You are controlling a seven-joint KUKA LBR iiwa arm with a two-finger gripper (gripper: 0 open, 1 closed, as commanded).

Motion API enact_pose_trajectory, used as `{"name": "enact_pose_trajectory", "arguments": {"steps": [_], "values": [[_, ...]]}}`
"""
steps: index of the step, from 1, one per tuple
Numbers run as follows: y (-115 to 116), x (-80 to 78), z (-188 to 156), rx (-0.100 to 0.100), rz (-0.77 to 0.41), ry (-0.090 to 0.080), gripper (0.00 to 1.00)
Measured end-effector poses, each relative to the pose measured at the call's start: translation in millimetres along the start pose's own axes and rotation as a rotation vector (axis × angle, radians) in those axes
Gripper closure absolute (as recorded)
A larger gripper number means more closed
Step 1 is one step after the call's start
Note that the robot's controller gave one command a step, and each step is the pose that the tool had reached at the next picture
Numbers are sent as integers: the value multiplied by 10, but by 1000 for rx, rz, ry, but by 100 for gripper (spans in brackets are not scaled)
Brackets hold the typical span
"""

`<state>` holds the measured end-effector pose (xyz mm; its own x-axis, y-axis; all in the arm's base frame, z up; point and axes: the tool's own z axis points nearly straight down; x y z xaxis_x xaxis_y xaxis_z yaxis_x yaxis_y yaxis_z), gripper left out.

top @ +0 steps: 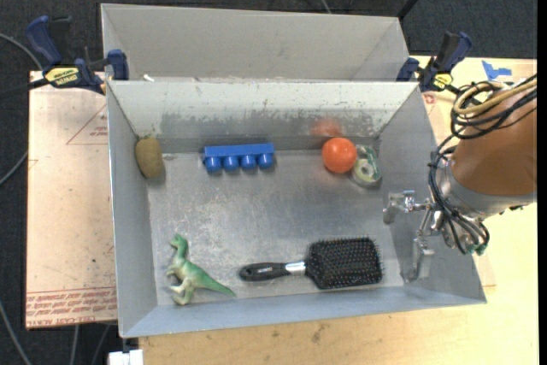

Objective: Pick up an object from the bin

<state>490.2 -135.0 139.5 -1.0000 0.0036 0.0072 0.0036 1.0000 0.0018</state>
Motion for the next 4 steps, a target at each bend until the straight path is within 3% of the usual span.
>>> {"name": "enact_pose_trajectory", "arguments": {"steps": [1,2,3,4], "values": [[6,-20,-41,2,-4,-8,0],[507,-6,308,3,-88,-10,0],[667,-30,457,-1,-149,-8,0],[871,-105,686,1,-215,-11,100]]}}
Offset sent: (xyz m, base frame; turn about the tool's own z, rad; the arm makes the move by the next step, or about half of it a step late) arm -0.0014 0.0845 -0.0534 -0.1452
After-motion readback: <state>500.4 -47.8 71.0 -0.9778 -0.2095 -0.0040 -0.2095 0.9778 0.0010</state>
